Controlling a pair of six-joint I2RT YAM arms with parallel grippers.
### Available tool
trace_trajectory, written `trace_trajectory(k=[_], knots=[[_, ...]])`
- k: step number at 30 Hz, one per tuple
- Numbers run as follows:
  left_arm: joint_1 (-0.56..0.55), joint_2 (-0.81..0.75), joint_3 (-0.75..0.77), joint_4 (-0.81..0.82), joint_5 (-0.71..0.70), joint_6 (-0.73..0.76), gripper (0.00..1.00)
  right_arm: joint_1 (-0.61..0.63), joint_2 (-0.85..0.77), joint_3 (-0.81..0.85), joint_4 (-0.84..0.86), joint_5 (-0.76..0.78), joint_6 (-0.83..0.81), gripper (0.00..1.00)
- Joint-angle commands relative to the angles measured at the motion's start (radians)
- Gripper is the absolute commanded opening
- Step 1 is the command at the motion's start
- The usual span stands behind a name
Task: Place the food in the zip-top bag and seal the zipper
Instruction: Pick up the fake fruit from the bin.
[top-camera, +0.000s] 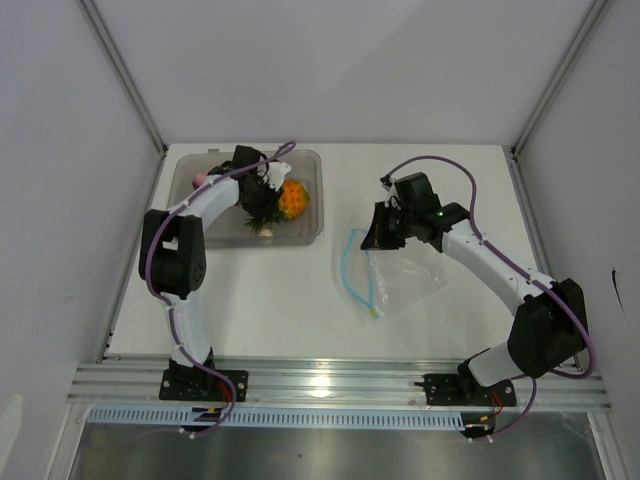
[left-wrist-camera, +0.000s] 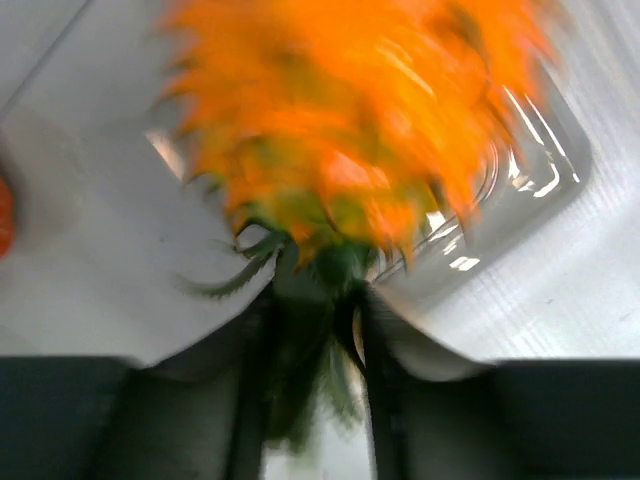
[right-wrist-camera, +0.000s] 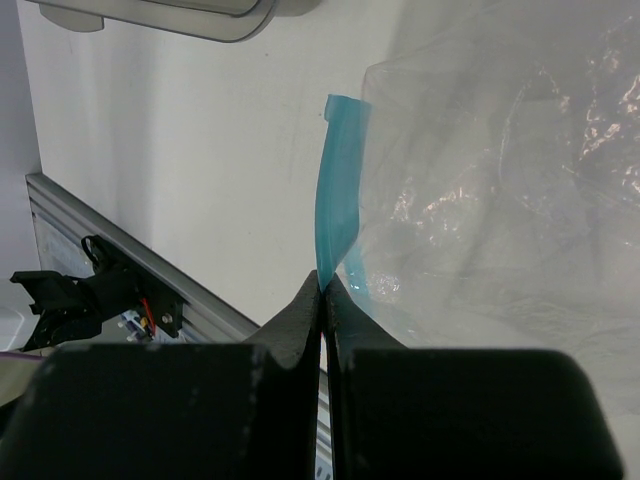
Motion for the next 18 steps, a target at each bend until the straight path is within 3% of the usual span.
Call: trace_trajectory(k=[1,5,18], knots=[[-0.006,-0.005,0.047,0.032,0.013,-0.002,0.33,0.006,-0.014,0.023,0.020,0.003,0.005,0.00],[-0.006,-0.012,0.056,0.061,0.014,-0.031,0.01,0.009,-0.015,0.030,0.011,0.012,0.003,0.00],[0.001,-0.204,0.024,0.152,0.011,-0.169,0.00,0.018,-0.009,0.058,-0.009,0.040,0.011,0.00]])
